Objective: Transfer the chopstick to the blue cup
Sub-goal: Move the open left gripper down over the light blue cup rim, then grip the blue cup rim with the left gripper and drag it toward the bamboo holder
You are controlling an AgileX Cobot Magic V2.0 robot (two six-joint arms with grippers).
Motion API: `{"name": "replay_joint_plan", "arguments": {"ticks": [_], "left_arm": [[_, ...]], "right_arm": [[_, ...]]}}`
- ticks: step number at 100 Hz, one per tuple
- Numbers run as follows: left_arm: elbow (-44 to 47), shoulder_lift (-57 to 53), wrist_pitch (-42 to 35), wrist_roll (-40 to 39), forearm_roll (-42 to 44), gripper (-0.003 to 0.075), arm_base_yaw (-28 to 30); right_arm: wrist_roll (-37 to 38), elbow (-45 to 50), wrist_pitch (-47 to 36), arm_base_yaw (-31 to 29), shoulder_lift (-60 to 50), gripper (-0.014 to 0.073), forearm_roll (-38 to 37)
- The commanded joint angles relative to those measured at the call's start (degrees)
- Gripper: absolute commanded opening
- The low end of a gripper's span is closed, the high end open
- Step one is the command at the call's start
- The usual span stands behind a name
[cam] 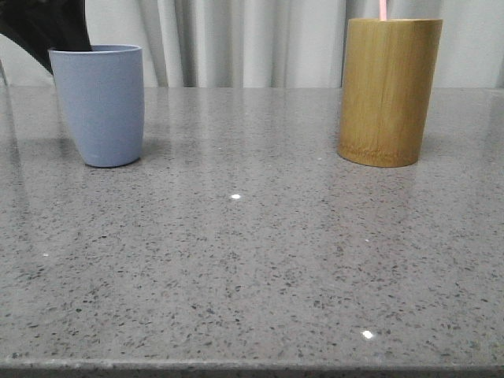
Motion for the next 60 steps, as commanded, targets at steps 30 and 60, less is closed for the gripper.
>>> {"name": "replay_joint_plan", "arguments": {"ticks": [30,60], "left_arm": [[-2.71,-1.77,-1.06,-0.33,-1.73,-0.0019,-1.94],[-11.72,3.43,-0.55,-0.22,-1.73,-0.0019,-9.87]], "right_arm": [[0.20,-2.14,-4.46,-0.27,0.51,0.0311,-0.67],[0.20,-2.14,-4.46,-0.27,0.51,0.0311,-0.67]]}}
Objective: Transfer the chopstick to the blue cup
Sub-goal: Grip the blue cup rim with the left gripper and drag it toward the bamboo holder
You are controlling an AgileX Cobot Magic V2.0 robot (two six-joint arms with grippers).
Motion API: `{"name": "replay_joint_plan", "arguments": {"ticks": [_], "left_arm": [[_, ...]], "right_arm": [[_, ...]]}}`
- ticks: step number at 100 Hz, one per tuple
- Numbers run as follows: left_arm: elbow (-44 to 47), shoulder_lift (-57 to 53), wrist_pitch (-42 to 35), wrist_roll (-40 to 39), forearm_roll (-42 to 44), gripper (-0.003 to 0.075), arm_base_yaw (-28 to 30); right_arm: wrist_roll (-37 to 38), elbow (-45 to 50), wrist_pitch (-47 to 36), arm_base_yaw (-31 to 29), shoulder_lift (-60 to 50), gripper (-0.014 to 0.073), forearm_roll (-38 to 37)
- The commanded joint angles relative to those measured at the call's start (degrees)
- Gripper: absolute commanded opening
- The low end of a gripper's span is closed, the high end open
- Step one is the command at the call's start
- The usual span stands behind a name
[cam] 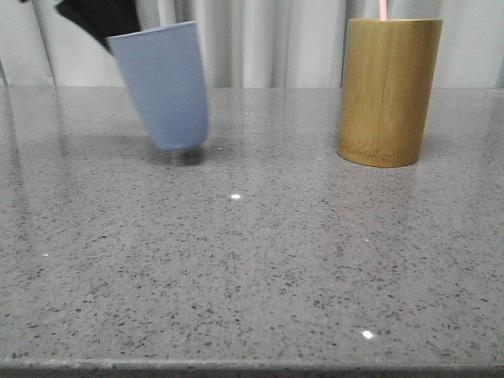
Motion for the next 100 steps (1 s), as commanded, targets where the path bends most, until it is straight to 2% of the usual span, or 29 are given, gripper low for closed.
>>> {"name": "replay_joint_plan", "arguments": {"ticks": [1,14,30,37,56,66,84,100], "left_arm": [[-4.57,-0.52,-0.83,-0.22,-1.55,-0.0019,-2.52],[-8.73,2.49,1.60,-0.22,-1.55,-0.0018,-4.41],[-9.55,3.32,2.13,-0.22,-2.10,0.0001,-4.82],[-9.55,3.32,2.13,-0.22,-2.10,0.0062,-4.82],[-10.02,3.32,2.75,-0.22,-2.10,0.0288,-4.82],[-11.35,3.32,3.37,-0.67,-2.10,0.0363,-4.82],[-14.88,2.69,5.77,-0.78,-2.10,0.0370,-4.82],[-14.92,-0.96,2.99,-3.25,1.56,0.0367,-4.72]], "right_arm": [[0.20,-2.14,-4.46,-0.27,0.51,0.0311,-0.67],[0.20,-2.14,-4.46,-0.27,0.51,0.0311,-0.67],[0.20,-2.14,-4.46,-0.27,0.51,0.0311,-0.67],[0.20,-2.14,-4.41,-0.27,0.51,0.0311,-0.67],[0.20,-2.14,-4.31,-0.27,0.51,0.0311,-0.67],[0.20,-2.14,-4.31,-0.27,0.51,0.0311,-0.67],[0.20,-2.14,-4.23,-0.27,0.51,0.0311,-0.67],[0.20,-2.14,-3.47,-0.27,0.51,0.0311,-0.67]]}}
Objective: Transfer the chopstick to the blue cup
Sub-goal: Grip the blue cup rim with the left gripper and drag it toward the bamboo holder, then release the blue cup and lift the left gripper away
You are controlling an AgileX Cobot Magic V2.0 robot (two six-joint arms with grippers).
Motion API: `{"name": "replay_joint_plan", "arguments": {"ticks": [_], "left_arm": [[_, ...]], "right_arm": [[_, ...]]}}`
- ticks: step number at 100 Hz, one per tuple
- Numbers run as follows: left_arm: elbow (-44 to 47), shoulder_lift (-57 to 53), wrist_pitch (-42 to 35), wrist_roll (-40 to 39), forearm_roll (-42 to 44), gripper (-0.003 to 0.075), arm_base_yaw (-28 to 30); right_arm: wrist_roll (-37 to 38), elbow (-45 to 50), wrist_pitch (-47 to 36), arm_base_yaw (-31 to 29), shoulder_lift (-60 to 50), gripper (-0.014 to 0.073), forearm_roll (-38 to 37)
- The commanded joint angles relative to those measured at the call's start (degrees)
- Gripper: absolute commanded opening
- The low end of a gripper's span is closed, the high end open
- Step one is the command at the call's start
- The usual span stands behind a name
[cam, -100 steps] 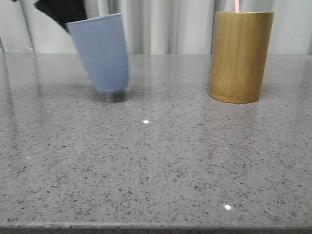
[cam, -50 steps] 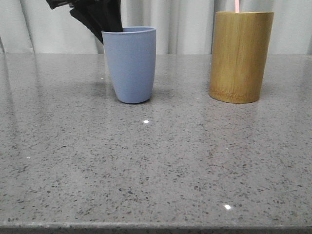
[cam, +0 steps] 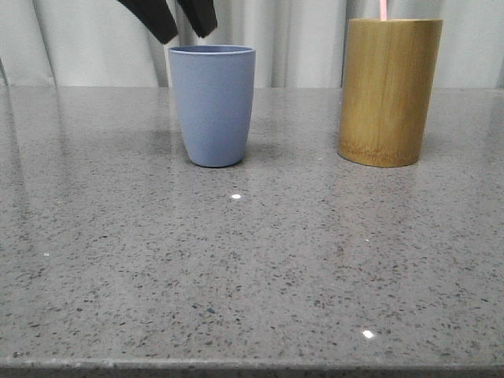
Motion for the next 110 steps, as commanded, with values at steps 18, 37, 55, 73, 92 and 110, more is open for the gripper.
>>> {"name": "replay_joint_plan", "arguments": {"ticks": [18,37,55,73,92,110], "left_arm": [[-2.09,-10.71,-3.68,-5.23,9.22,0.0367,0.32],[-2.09,-15.50,-4.05,-5.23,10.56,0.0366,0.86],[-1.97,-18.13,-4.05,-5.33,11.13,0.0366,0.86],[4.01,-22.01,-6.70,-5.79,11.34,0.0366,0.86],[15.50,-28.96,-12.15,-7.11,12.18,0.0366,0.86],[25.98,-36.00,-16.74,-8.38,12.91,0.0366,0.86]], "right_arm": [[0.20,-3.22,-2.66,-0.11,0.51,0.0311,-0.67],[-0.74,-4.94,-1.55,-0.12,0.85,0.0311,-0.67],[-0.88,-6.09,-0.62,1.23,2.31,0.0311,-0.67],[-0.88,-7.84,0.91,4.17,4.63,0.0311,-0.67],[-0.93,-9.90,1.70,5.03,7.35,0.0311,-0.67],[-1.10,-12.22,3.18,5.24,9.63,0.0311,-0.67]]}}
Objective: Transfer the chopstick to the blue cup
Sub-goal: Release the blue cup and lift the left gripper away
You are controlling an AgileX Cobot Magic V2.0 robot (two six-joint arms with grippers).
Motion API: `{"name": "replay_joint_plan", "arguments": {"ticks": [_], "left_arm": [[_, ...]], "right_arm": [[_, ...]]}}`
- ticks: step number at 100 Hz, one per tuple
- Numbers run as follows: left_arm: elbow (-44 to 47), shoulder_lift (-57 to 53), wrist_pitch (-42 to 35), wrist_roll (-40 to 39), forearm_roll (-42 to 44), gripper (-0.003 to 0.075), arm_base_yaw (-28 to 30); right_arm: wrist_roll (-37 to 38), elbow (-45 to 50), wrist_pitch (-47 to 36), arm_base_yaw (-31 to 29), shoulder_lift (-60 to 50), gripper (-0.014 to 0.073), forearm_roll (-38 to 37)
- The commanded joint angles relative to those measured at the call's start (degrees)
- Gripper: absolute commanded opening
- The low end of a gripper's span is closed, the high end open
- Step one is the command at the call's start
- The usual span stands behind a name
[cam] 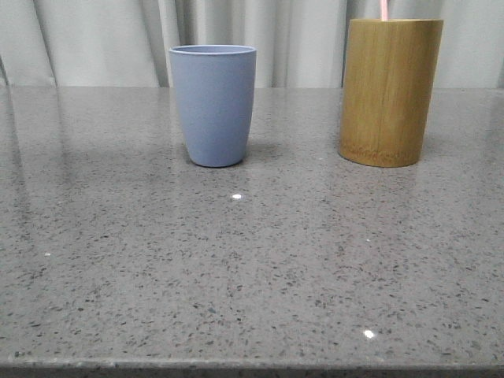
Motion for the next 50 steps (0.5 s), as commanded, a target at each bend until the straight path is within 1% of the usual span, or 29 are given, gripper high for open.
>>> {"name": "replay_joint_plan", "arguments": {"ticks": [1,22,35,50], "left_arm": [[2.81,-4.91,-6.13,-1.58,0.48,0.0366,0.20],[13.36,-12.37,-9.93,-3.13,2.82,0.0366,0.20],[19.75,-17.11,-12.49,-4.74,2.83,0.0366,0.20],[26.23,-22.62,-15.13,-4.87,2.83,0.0366,0.20]], "right_arm": [[-0.72,-3.24,-2.52,0.51,1.21,0.0311,-0.67],[-0.94,-5.65,-1.84,2.97,3.27,0.0311,-0.67],[-0.94,-6.64,-1.89,3.87,4.53,0.0311,-0.61],[-0.94,-8.71,-1.47,4.71,5.78,0.0311,-0.61]]}}
